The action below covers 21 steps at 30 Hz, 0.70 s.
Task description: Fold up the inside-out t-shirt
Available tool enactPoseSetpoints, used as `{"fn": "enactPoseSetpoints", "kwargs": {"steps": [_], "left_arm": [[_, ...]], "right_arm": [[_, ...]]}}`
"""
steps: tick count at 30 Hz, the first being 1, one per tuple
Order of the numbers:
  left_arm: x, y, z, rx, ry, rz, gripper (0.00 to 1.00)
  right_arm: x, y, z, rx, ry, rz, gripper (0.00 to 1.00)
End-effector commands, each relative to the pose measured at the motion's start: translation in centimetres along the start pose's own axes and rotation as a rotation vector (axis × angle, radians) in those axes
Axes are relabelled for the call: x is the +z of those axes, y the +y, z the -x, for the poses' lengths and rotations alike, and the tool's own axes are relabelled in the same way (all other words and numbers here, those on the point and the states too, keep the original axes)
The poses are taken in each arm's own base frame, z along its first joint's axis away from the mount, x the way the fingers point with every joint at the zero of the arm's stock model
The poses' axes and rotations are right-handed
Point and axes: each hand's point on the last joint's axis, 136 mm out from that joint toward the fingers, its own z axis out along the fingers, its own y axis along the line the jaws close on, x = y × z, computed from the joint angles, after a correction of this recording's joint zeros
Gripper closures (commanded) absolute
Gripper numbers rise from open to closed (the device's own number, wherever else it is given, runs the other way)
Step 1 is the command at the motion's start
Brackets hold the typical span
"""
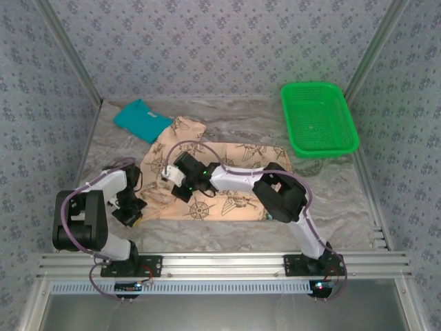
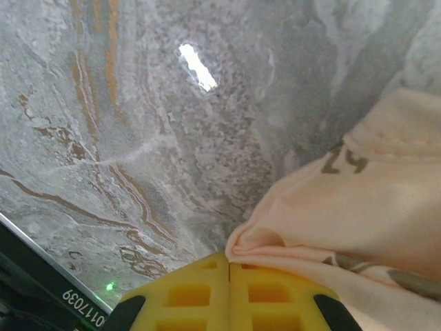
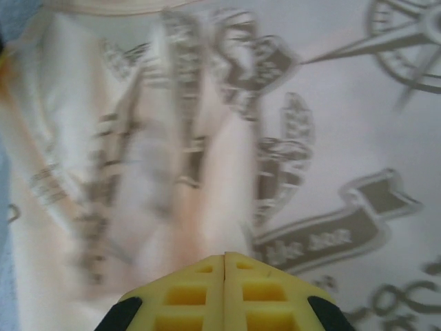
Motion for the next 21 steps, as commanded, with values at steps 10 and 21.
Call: {"fn": "enactPoseSetpoints", "kwargs": {"steps": [10,21], "left_arm": [[0.2,1.3,-0.6,0.014,0.108,0.015,1.0],[0.2,2.2,-0.2,-0.007,0.106,0.073,1.0]], "right_arm": [[-2.7,-1.9,2.8,0.062,-0.084,0.131,0.63],[0.9,8.6,1.4,-0.216,0.022,0.263,0.44]]}}
